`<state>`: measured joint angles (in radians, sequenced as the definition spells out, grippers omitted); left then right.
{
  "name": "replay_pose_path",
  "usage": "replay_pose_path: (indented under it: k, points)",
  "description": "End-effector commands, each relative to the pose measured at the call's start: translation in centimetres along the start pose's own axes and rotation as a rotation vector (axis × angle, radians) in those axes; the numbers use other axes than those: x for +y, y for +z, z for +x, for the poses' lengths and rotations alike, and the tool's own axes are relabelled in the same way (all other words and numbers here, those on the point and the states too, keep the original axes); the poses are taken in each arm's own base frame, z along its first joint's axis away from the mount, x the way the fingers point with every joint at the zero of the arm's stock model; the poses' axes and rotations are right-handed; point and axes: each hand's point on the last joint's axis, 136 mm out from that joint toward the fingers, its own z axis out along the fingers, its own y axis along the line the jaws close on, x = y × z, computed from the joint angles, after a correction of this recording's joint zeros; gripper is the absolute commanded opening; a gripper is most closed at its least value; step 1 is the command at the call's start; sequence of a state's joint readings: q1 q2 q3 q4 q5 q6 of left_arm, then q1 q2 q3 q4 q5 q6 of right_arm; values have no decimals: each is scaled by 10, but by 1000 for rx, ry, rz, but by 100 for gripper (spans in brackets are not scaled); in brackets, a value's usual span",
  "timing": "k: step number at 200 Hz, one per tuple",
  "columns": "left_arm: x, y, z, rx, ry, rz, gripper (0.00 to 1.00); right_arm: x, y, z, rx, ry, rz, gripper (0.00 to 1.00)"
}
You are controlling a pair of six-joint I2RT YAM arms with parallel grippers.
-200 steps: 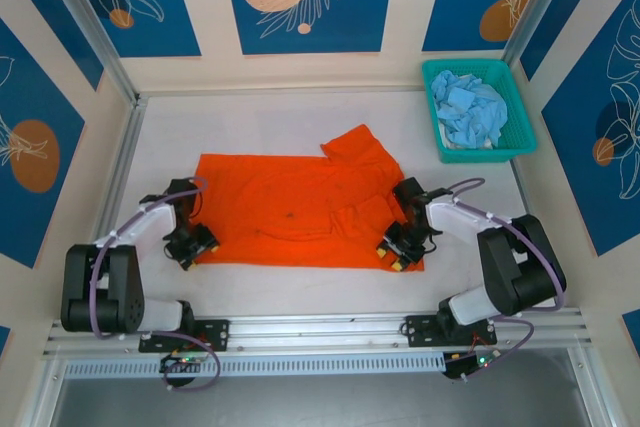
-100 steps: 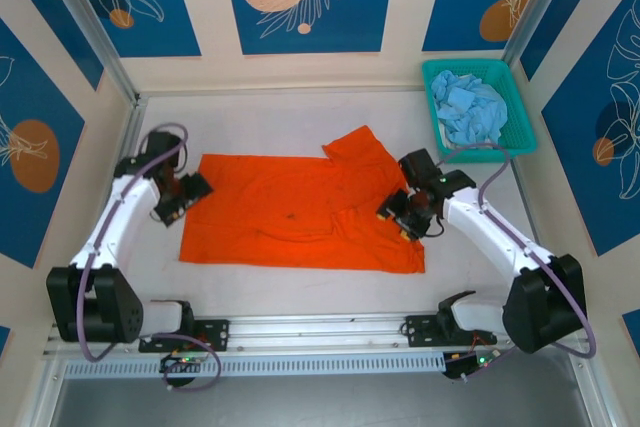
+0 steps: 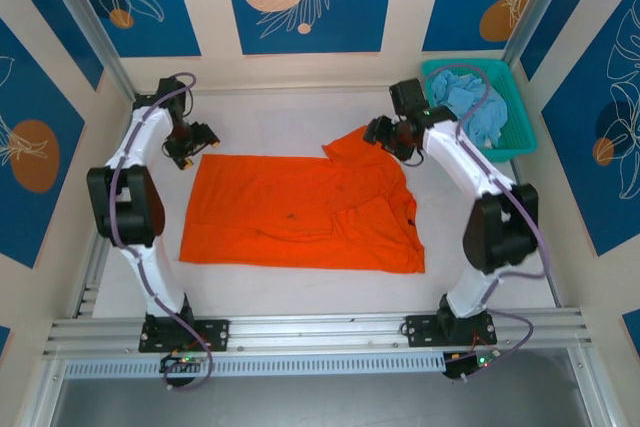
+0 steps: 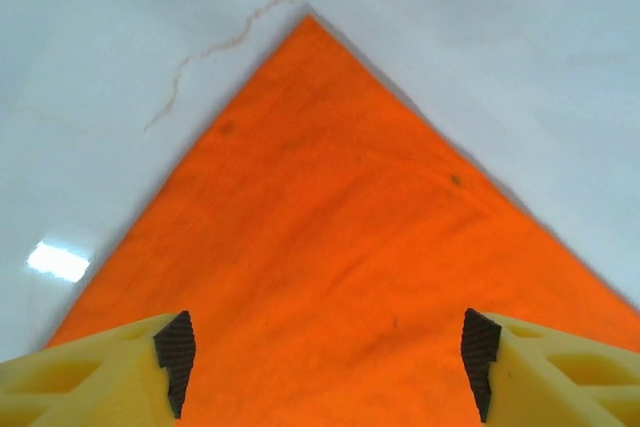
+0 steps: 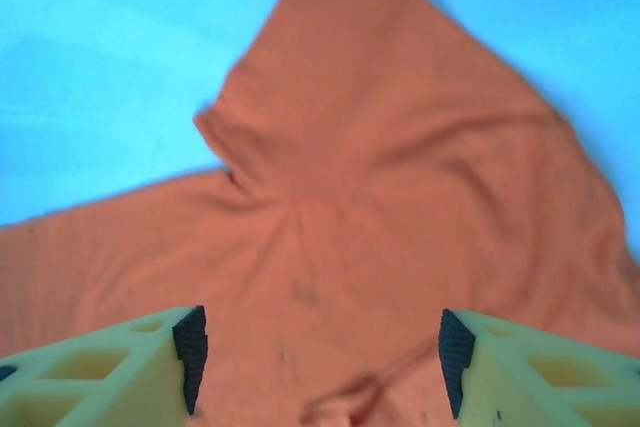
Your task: Fold and stack the t-shirts
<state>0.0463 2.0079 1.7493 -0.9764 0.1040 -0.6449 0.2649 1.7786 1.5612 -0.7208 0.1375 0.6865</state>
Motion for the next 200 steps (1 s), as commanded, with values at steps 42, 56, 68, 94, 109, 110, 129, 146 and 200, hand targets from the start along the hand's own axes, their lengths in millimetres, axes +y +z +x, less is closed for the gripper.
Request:
replay_pose_path:
  k: [42,56,68,94,109,110,129,146,200]
  points:
    - [5,50,-53,-4,30,-40,69,-3,95,-63,44,-203,68,66]
    - [5,62,-60,12,46,-61,68,-7,114,-80,42,-205,86,65]
    - [3,70,-61,25,46,-60,67,-13,130,-88,57,-188,93,62]
    - [-6,79,-71,-1,70,-29,67,-12,151,-102,39,-177,64,59]
    - [-6,87,-72,15,78,-20,65,-16,161,-103,40,-163,69,58]
    - [-6,87,-72,15,78,-18,65,-16,161,-103,39,-162,69,58]
    - [-6,94,-68,37,97,-5,65,-16,171,-102,54,-148,49,57]
    - [-9,100,-62,59,115,18,65,-13,179,-98,66,-161,33,56]
    - [-10,108,-58,82,134,27,61,-4,196,-89,85,-184,0,55]
